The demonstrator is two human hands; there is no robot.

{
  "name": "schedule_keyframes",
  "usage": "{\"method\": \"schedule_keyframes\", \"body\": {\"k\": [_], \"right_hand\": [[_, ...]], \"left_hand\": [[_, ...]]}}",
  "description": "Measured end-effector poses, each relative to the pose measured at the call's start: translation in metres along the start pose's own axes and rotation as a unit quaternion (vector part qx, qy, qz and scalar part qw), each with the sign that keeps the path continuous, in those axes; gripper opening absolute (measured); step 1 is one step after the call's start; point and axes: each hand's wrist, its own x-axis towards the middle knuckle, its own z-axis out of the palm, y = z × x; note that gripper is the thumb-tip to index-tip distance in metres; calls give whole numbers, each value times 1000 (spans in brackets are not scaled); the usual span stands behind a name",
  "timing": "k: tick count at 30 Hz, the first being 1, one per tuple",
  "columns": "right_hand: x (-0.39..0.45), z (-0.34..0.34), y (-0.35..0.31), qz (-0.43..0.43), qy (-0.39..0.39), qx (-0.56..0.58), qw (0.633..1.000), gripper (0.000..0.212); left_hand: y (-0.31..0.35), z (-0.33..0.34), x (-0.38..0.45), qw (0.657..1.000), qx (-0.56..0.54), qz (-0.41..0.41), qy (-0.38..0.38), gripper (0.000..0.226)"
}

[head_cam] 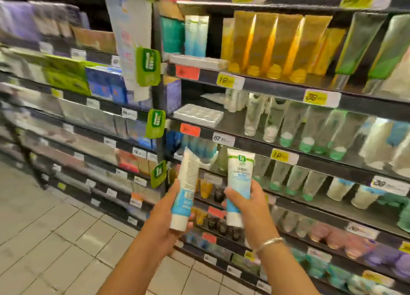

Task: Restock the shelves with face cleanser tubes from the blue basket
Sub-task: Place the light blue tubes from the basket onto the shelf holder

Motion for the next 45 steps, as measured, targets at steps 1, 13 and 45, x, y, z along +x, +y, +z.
{"method": "schedule_keyframes", "body": {"k": [1, 13, 45], "right_hand": [[10, 20, 1, -5, -8, -7, 1000, 34], [108, 214, 1, -96, -39, 10, 995, 37], [365, 236, -169, -98, -125, 110, 981, 23]], "left_hand": [[14, -12, 5, 1000, 15, 18, 1, 55], [161, -136, 74, 981, 144, 127, 16, 46], [315, -7, 246, 948, 77, 308, 3, 70]]}}
